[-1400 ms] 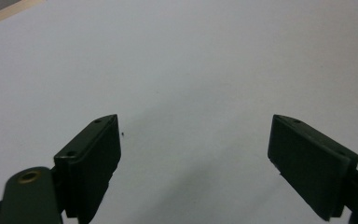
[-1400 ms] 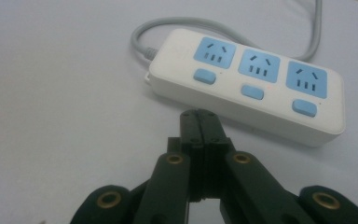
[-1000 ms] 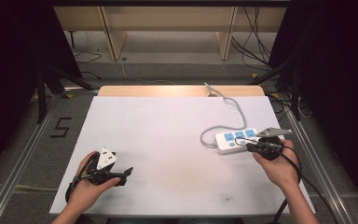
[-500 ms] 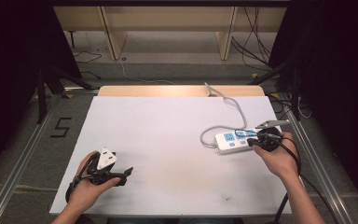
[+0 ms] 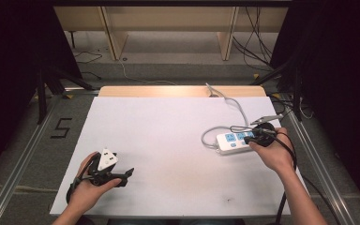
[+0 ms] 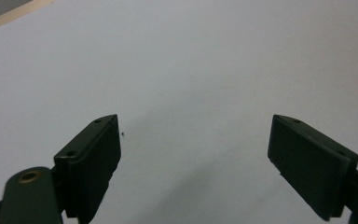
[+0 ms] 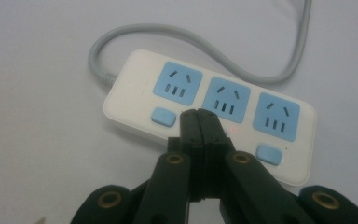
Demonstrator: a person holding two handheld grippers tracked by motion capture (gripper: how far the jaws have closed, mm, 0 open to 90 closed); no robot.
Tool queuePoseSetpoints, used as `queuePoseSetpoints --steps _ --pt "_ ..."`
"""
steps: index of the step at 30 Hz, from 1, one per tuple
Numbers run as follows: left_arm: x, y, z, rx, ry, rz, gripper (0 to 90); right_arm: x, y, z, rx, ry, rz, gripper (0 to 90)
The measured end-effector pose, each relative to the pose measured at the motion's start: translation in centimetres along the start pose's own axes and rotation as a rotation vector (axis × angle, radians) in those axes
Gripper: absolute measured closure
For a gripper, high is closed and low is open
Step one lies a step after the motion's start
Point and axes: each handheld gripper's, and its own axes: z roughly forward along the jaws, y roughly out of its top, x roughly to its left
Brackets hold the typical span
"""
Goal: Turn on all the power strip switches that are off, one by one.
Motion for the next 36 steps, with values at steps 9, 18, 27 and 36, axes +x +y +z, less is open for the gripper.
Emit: queuePoseSetpoints --steps 9,18,27,36 --pt "0.0 0.0 0.0 0.001 -0.002 0.002 17.0 0.4 1.1 1.0 0.050 0.016 -0.006 90.0" --pt "0.0 0.0 0.0 0.000 -0.002 0.001 17.0 0.7 2.0 2.2 0.100 0.028 -0.005 90.0" --pt "0.0 0.0 0.0 -0.001 -0.002 0.000 17.0 1.0 2.6 3.2 0.145 0.034 -0.004 90.0" --pt "0.0 0.0 0.0 0.001 -0.003 0.001 17.0 1.1 2.8 3.9 0.181 0.037 -0.010 90.0"
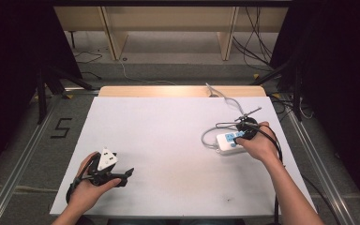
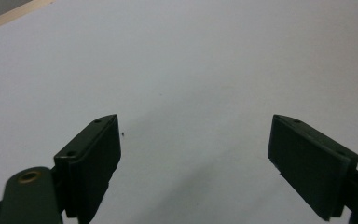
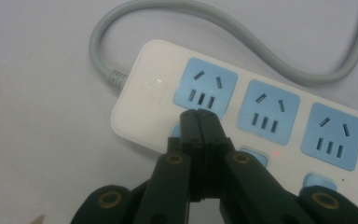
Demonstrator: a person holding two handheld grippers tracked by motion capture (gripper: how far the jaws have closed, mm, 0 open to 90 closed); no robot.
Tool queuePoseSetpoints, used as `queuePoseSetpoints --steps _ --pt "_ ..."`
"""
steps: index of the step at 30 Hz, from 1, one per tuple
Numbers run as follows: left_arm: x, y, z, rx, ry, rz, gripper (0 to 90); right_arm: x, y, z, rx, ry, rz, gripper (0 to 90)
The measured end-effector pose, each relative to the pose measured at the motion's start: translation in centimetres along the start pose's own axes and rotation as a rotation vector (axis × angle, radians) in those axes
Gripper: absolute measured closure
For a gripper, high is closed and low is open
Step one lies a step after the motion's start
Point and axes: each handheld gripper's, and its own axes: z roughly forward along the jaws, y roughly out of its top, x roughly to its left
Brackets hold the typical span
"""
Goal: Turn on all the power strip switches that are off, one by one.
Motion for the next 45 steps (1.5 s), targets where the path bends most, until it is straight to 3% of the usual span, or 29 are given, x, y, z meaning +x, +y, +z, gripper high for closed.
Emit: queuePoseSetpoints --steps 21,45 --pt "0.0 0.0 0.0 0.000 0.001 0.000 17.0 0.4 0.9 0.8 0.040 -0.001 -0.007 90.0" --pt "0.0 0.0 0.0 0.001 0.002 0.010 17.0 1.2 1.5 1.4 0.100 -0.051 -0.033 90.0"
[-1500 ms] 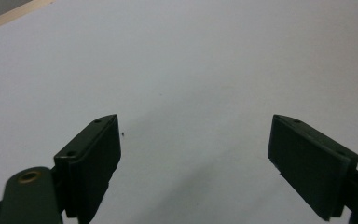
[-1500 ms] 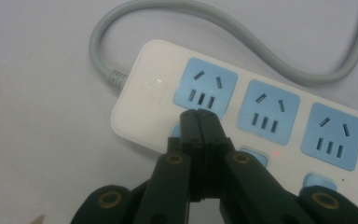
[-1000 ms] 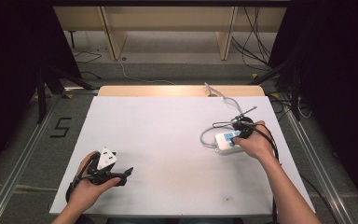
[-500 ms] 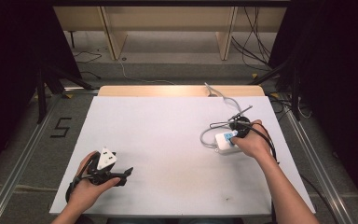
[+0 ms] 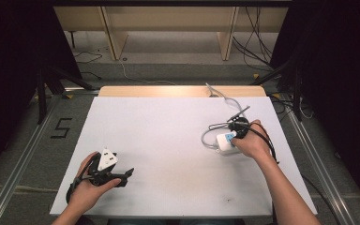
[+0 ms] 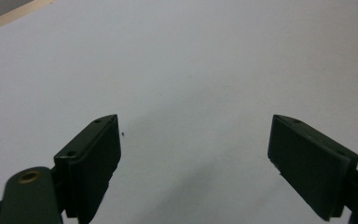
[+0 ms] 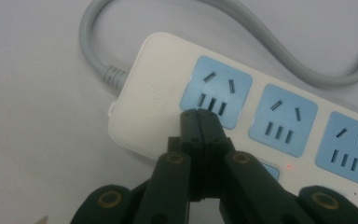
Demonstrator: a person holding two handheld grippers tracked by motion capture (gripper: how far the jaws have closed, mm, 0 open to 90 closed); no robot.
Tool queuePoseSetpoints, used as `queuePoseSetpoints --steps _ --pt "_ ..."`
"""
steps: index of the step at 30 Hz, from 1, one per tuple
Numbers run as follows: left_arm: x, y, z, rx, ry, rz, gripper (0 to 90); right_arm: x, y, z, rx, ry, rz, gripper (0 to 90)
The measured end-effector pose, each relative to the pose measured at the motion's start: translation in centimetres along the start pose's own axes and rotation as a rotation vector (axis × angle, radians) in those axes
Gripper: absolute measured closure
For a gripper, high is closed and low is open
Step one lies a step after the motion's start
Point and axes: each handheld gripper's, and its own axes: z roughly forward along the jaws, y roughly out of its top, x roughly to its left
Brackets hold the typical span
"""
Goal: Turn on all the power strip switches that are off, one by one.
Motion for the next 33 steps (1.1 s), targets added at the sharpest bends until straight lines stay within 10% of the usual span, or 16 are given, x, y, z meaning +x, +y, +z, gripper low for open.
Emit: queuePoseSetpoints --steps 33 --pt "-0.21 0.03 0.01 0.000 -0.004 0.005 17.0 -0.14 0.25 0.37 0.027 0.011 0.030 90.0"
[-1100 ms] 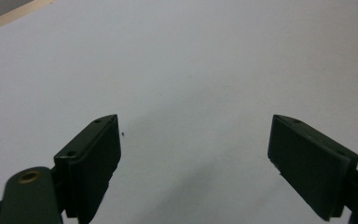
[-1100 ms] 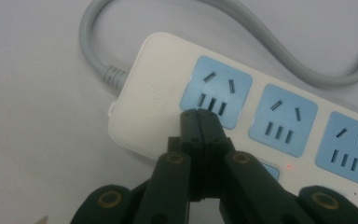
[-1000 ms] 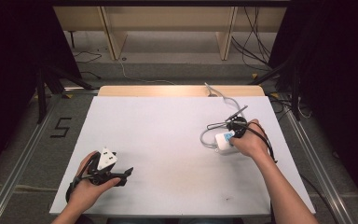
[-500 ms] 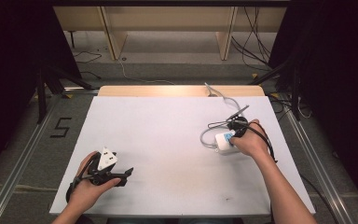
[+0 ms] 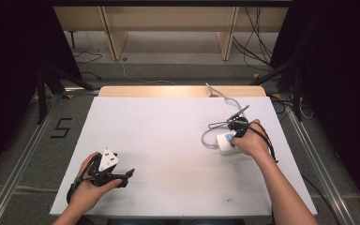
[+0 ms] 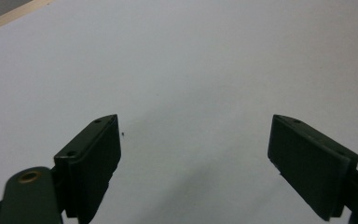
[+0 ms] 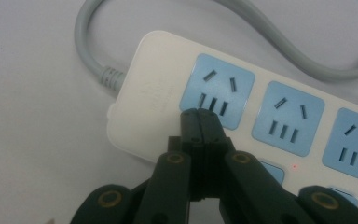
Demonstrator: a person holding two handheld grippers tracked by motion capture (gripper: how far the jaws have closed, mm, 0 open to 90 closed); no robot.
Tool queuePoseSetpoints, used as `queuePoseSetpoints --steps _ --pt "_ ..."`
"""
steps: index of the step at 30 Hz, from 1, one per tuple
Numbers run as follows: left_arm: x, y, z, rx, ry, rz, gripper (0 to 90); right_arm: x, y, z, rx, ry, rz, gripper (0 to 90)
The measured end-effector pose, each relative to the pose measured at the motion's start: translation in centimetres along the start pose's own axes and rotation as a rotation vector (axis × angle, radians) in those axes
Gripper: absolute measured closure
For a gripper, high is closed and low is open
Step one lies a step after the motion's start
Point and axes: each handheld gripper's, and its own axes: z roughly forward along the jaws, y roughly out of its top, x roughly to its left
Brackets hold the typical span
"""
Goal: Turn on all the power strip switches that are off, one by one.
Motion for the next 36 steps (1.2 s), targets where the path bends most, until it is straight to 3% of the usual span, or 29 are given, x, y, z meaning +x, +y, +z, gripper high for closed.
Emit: queuePoseSetpoints --steps 13,18,36 --pt "0.0 0.0 0.1 0.002 -0.002 -0.005 17.1 0.0 -0.1 0.0 -0.010 -0.001 -0.005 90.0" --pt "0.0 -0.1 0.1 0.003 -0.002 -0.005 17.1 -0.3 -0.1 -0.2 -0.019 0.018 0.003 90.0" --pt "0.1 -0.1 0.1 0.006 -0.001 -0.005 17.2 -1.7 -0.5 -0.8 -0.017 0.013 0.027 90.0"
